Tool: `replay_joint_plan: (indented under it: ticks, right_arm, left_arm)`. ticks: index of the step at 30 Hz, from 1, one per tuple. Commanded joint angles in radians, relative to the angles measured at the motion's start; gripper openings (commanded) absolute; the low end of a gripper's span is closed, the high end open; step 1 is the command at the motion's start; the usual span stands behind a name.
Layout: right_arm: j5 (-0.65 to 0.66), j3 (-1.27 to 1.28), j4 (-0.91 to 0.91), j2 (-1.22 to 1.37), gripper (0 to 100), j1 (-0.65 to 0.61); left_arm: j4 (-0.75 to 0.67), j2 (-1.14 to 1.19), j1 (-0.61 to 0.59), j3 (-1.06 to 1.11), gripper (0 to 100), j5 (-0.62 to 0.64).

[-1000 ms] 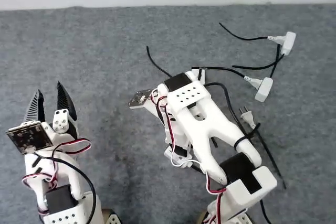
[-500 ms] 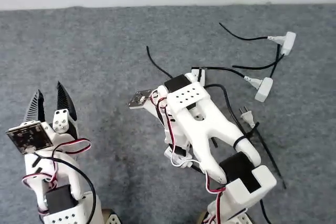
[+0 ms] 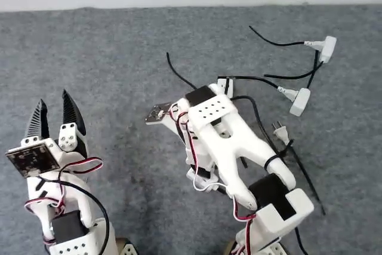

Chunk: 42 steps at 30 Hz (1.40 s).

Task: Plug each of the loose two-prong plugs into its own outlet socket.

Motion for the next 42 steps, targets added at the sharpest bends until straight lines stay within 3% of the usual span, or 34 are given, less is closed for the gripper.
replay_joint_plan:
  ticks: [1, 24, 32, 42]
  right_arm:
    - [-0.043, -0.003, 0.018, -0.016, 0.9, -0.015]
    - [-0.040, 0.021, -0.021, -0.007, 0.9, -0.005]
    - [-0.005, 0.021, -0.044, -0.004, 0.9, 0.059]
    - [-0.014, 0.025, -0.042, -0.004, 0.9, 0.012]
  left_arm:
    - [-0.032, 0.008, 0.011, -0.005, 16, 0.008]
    - [-0.032, 0.008, 0.011, -0.005, 16, 0.008]
    - [-0.032, 0.008, 0.011, -0.005, 16, 0.008]
    - [-0.034, 0.008, 0.011, -0.005, 16, 0.008]
